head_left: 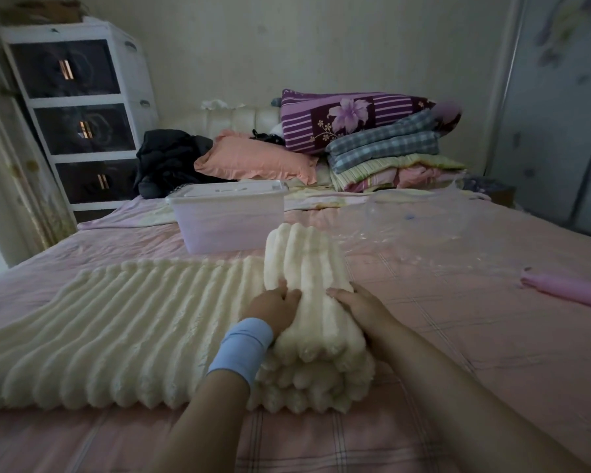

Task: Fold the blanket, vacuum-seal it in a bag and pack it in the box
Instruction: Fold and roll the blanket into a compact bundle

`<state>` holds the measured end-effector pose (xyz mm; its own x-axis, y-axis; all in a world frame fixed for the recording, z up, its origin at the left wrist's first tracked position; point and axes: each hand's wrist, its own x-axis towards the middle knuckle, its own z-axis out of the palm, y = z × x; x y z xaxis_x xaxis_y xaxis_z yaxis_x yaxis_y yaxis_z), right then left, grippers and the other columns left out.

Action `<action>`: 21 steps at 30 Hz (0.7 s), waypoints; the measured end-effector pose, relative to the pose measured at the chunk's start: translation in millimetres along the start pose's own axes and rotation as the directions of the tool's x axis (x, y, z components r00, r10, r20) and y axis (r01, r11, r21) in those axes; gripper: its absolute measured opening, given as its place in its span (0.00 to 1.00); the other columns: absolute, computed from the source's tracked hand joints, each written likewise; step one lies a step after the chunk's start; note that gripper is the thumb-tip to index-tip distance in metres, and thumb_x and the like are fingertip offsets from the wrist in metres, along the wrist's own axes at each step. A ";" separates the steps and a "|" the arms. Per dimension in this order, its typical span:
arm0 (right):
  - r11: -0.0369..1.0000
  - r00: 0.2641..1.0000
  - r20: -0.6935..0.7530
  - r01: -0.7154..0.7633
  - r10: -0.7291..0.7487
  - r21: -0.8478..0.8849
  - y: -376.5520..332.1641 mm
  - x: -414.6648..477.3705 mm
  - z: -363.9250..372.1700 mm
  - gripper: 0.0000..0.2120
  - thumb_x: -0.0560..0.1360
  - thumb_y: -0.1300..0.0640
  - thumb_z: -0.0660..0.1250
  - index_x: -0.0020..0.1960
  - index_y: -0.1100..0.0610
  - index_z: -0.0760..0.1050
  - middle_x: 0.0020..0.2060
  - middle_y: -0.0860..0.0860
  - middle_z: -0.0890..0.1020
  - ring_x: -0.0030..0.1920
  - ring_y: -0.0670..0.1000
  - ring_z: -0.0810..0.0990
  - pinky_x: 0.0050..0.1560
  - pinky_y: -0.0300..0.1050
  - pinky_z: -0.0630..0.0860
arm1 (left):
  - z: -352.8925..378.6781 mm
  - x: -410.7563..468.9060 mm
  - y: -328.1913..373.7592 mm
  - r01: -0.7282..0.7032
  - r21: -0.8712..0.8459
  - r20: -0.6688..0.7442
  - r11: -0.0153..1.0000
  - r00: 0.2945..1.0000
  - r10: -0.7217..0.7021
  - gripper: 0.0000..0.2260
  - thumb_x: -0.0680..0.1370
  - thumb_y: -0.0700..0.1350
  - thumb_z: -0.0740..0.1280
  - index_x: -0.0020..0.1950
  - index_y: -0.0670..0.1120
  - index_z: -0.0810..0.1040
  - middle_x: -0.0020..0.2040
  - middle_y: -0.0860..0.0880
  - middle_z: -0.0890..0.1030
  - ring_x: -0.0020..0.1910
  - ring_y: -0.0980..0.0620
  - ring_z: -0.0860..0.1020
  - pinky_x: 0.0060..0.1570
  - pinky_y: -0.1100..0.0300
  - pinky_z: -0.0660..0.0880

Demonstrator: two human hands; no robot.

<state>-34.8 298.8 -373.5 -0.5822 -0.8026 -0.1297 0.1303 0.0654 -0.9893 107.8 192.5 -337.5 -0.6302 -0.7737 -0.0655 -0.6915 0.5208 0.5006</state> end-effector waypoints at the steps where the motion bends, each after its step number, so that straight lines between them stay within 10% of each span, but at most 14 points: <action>1: 1.000 0.999 -0.029 0.014 -0.014 -0.017 -2.7 -1.8 -2.3 0.24 0.66 0.48 0.76 0.60 0.52 0.80 0.51 0.54 0.87 0.50 0.57 0.86 0.57 0.59 0.81 | -0.1 -1.2 5.6 0.000 -0.024 0.003 1.000 1.000 0.000 0.25 0.83 0.57 0.51 0.79 0.50 0.56 0.74 0.44 0.67 0.70 0.42 0.68 0.66 0.55 0.65; 8: 0.957 0.934 -0.287 0.139 -0.212 -0.253 -52.5 -17.9 -70.1 0.15 0.69 0.50 0.77 0.54 0.53 0.81 0.53 0.44 0.84 0.50 0.49 0.82 0.56 0.47 0.79 | 38.0 7.5 70.0 -0.046 -0.243 0.079 0.969 0.995 0.067 0.25 0.84 0.56 0.51 0.74 0.43 0.67 0.73 0.40 0.69 0.70 0.41 0.68 0.69 0.54 0.63; 12: 0.889 0.946 -0.247 0.079 -0.209 -0.451 -34.9 -20.6 -86.3 0.18 0.75 0.48 0.71 0.63 0.50 0.78 0.58 0.47 0.82 0.53 0.51 0.80 0.59 0.50 0.77 | 55.0 10.7 83.3 -0.104 -0.017 0.148 0.994 0.983 0.106 0.24 0.84 0.54 0.49 0.76 0.42 0.63 0.72 0.40 0.69 0.70 0.41 0.68 0.68 0.53 0.63; 16: 0.753 0.958 -0.139 0.103 -0.251 -0.650 -25.8 -10.2 -71.7 0.33 0.79 0.44 0.66 0.80 0.51 0.61 0.79 0.52 0.63 0.76 0.54 0.65 0.75 0.51 0.63 | 33.3 16.5 82.1 -0.118 0.285 -0.038 0.951 0.990 0.134 0.22 0.82 0.49 0.56 0.75 0.45 0.61 0.76 0.43 0.61 0.73 0.40 0.61 0.70 0.47 0.63; 21: 0.598 0.982 0.023 0.133 -0.189 -0.790 -24.1 -7.5 -43.6 0.30 0.83 0.43 0.54 0.82 0.48 0.51 0.82 0.50 0.49 0.81 0.56 0.50 0.79 0.55 0.52 | 27.0 14.4 88.5 -0.387 -0.080 -0.091 0.918 0.920 0.380 0.22 0.83 0.45 0.53 0.78 0.51 0.57 0.79 0.50 0.57 0.77 0.49 0.56 0.75 0.53 0.54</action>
<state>-68.5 329.1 -351.5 -0.5777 -0.8140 0.0608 -0.6341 0.4007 -0.6613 27.9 237.2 -317.5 -0.8106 -0.5471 0.2090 -0.3628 0.7492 0.5541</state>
